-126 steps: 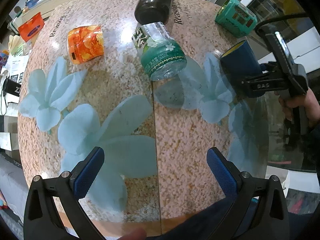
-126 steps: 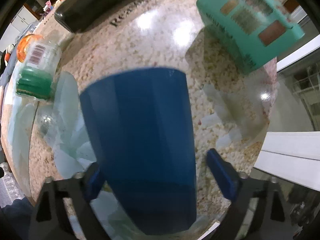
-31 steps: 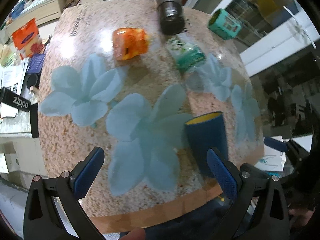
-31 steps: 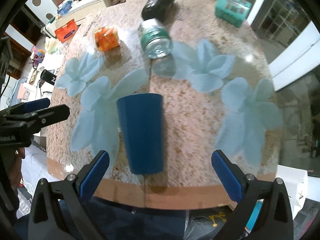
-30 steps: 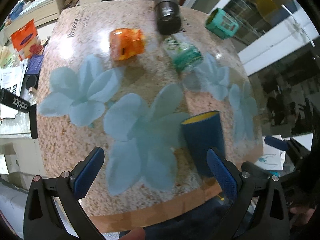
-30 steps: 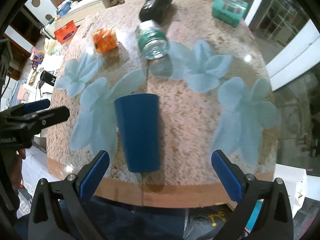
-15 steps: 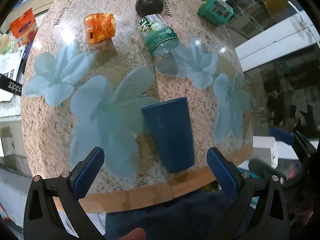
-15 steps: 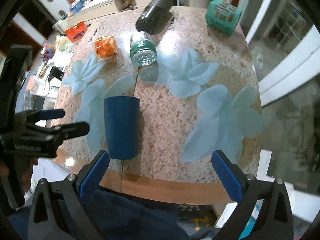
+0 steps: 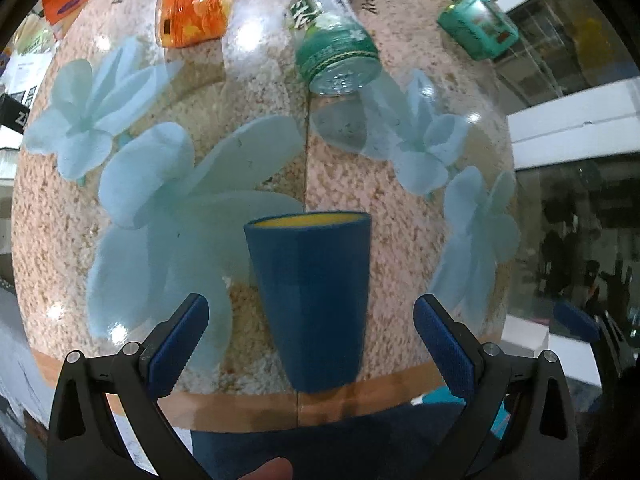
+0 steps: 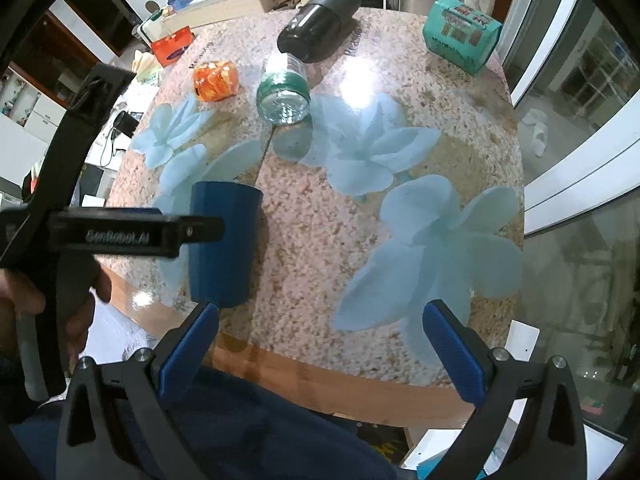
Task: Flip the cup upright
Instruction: 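Lower the cup toward the left tool while the left tool grasps its rim, then hold the upright cup in the left tool and carry it over the table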
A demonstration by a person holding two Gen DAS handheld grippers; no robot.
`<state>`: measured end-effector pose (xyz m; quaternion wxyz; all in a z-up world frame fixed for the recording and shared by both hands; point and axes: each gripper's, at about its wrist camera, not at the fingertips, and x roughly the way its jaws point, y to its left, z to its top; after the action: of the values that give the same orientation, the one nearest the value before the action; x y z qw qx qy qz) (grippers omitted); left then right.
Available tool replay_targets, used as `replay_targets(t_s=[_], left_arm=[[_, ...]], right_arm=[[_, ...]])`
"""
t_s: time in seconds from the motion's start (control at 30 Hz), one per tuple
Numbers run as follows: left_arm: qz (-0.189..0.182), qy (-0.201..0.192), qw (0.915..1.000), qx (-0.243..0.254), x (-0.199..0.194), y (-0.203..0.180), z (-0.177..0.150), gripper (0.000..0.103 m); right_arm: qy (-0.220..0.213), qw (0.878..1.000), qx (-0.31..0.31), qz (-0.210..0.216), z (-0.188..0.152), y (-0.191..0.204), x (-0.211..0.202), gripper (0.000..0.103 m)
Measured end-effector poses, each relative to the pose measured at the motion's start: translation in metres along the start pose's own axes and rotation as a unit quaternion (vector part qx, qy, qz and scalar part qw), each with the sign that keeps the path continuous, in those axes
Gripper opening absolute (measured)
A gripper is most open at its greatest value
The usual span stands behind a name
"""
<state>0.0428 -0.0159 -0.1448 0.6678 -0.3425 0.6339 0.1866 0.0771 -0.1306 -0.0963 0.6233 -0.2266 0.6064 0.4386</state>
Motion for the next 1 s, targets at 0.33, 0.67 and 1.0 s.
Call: replay_targets(t_s=[0.33,0.67,1.0], left_arm=[[0.018,0.027,0.9995,-0.005,0.043,0.001,0.024,0.103],[0.018,0.033,0.9991,-0.022,0.06,0.001,0.022,0.077],[0.001,0.013,0.9996,-0.025,0.058,0.006,0.012,0.077]], right_arm=[[0.031,0.999,0.012,-0.001,0.002,-0.015,0.027,0.103],[0.038,0.999,0.02,0.003,-0.003,-0.021,0.03,0.103],[0.018,0.999,0.035,0.006,-0.007,-0.026,0.023,0.103]])
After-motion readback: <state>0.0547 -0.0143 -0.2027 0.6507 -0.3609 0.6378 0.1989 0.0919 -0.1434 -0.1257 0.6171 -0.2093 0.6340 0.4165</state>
